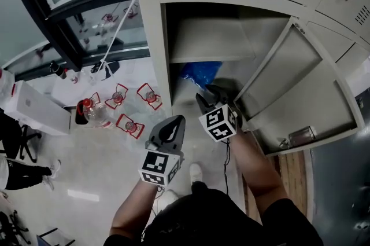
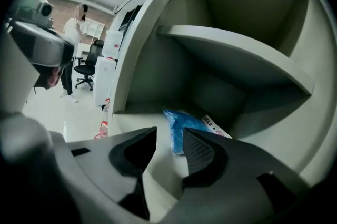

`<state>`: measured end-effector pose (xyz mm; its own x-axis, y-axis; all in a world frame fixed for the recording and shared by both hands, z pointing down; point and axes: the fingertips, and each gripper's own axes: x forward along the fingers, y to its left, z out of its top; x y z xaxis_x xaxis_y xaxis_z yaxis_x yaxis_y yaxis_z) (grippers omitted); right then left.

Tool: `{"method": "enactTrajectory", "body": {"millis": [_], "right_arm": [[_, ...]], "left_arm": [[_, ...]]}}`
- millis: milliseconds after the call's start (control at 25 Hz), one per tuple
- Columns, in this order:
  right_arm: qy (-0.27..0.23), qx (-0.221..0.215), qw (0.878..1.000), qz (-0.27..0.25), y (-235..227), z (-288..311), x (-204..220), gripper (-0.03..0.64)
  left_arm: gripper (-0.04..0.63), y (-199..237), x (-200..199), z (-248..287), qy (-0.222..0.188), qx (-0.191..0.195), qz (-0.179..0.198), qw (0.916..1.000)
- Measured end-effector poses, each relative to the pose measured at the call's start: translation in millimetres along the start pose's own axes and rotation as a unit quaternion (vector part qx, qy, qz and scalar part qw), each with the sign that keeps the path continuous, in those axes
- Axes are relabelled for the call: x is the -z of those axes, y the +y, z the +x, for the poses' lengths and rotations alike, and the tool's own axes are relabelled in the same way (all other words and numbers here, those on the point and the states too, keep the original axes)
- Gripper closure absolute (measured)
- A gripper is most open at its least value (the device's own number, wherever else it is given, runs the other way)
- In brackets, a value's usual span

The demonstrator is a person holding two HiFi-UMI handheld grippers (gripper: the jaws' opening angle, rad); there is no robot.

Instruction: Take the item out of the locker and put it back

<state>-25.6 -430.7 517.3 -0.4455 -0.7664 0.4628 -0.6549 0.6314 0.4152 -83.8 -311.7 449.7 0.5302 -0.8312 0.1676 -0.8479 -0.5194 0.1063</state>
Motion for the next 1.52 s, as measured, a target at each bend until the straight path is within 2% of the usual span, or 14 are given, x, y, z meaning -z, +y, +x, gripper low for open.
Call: {"method": "enactTrajectory", "body": {"millis": [600,640,800,960,1520], "right_arm": [[0.059,-0.008,0.996,-0.062,-10.9,54.2,14.4,0.437],[0.062,-0.008,0.996,-0.060,-11.1,55.7,15.2,0.442],[0.077,-0.002,0.996,-0.055,-10.9,59.5,19.6,0.540],[0.077,0.001,0.996,-0.044,-10.2,59.4,19.6,0.577],[0.058,-0.002,0.998,0.030,1.6,33.3,11.3,0.592]], "left_arm": [[0.591,23.3,7.6,18.2,0.003,-0.024,-0.018,0.9995],[0.591,24.1,8.5,18.3,0.004,-0.025,-0.019,0.9995],[0.591,26.5,12.2,16.8,0.005,-0.026,-0.025,0.9993],[0.591,29.2,13.7,13.5,0.005,-0.027,-0.028,0.9992],[0.591,25.5,8.0,-11.9,-0.001,-0.018,-0.025,0.9995]]}}
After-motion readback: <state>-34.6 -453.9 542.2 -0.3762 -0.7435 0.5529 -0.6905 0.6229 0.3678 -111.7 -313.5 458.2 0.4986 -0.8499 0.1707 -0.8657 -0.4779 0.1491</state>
